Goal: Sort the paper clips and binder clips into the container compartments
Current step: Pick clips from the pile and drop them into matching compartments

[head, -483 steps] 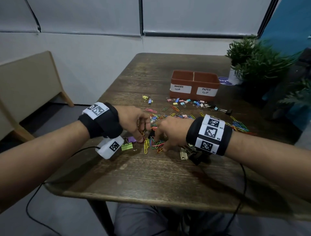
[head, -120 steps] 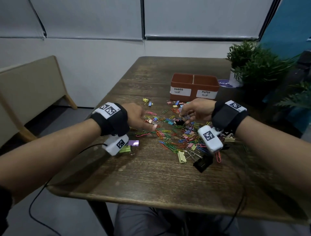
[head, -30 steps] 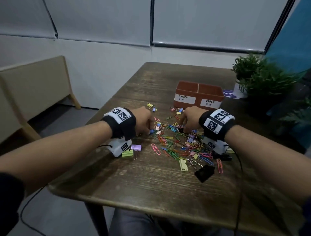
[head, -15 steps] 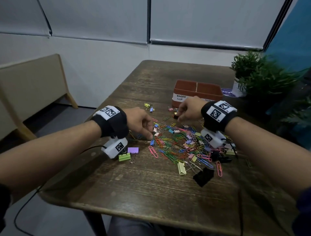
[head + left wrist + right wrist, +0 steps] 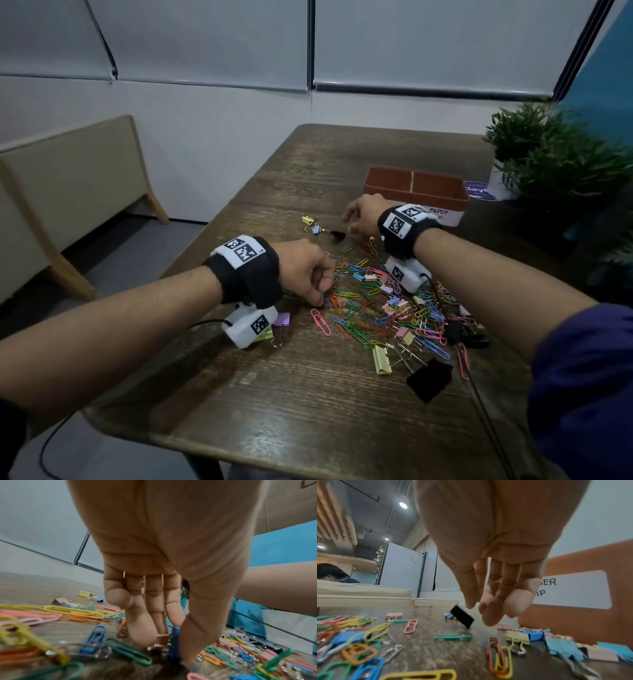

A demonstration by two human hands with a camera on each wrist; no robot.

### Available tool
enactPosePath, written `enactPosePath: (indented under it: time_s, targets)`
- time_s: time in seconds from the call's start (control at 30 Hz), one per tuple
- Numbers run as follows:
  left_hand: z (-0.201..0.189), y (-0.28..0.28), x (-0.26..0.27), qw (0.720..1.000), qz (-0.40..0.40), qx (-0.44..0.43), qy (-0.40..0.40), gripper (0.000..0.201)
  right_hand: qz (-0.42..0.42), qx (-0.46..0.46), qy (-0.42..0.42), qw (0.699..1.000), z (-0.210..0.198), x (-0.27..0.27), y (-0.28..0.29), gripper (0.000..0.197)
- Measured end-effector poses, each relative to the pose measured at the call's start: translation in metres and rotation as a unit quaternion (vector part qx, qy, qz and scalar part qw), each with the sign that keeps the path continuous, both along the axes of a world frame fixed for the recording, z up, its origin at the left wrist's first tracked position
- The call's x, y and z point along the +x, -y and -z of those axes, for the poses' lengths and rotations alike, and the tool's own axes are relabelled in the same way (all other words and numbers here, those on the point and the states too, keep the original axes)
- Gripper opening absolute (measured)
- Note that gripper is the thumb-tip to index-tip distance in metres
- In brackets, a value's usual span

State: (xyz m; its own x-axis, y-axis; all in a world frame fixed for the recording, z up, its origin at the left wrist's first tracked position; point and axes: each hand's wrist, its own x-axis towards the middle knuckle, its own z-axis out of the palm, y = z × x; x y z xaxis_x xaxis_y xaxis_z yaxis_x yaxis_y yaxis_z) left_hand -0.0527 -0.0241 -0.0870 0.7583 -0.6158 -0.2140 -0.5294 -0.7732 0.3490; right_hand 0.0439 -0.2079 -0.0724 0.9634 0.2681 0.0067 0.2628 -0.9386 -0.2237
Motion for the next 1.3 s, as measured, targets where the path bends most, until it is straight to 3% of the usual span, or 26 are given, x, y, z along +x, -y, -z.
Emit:
enactPosePath:
  time_s: [0.17, 0.33, 0.47, 0.67, 0.77, 0.87, 0.97, 1.17, 1.3]
  targets:
    - [-0.019, -0.008, 0.004, 0.995, -0.042, -0.07, -0.056, 0.019, -0.004, -0.01, -0.021, 1.0, -0.005, -0.008, 0.018, 0.023]
    - [-0.04, -0.021, 0.06, 0.976, -0.185, -0.051, 0.1, 0.011, -0.044, 0.008, -0.078, 0.996, -0.013, -0.031, 0.033, 0.015]
    - [-0.029, -0.025, 0.095, 0.965, -0.237, 0.027, 0.11, 0.021, -0.051, 0.0, -0.106, 0.993, -0.014, -0.044, 0.035, 0.014]
    - [-0.012, -0.026, 0.102, 0.971, -0.198, 0.04, 0.127, 0.034, -0.054, -0.043, -0.184, 0.98, -0.012, -0.049, 0.044, 0.027]
    - [-0.016, -0.02, 0.084, 0.976, -0.145, 0.034, 0.161, 0.033, -0.068, -0.034, -0.181, 0.981, -0.005, -0.05, 0.047, 0.029]
    - [-0.017, -0.011, 0.053, 0.993, -0.047, 0.032, 0.107, 0.023, -0.088, -0.025, -0.181, 0.979, 0.001, -0.052, 0.044, 0.025]
    - [-0.009, -0.001, 0.034, 0.996, 0.007, 0.045, 0.072, 0.027, -0.096, -0.016, -0.186, 0.978, 0.002, -0.053, 0.039, 0.025]
    - [-0.003, 0.008, 0.033, 0.994, 0.022, 0.052, 0.095, 0.023, -0.12, -0.064, -0.09, 0.987, 0.001, -0.057, 0.033, 0.012]
    - [-0.004, 0.007, 0.028, 0.992, 0.026, 0.049, 0.113, 0.017, -0.117, -0.031, -0.075, 0.99, -0.006, -0.059, 0.035, 0.007]
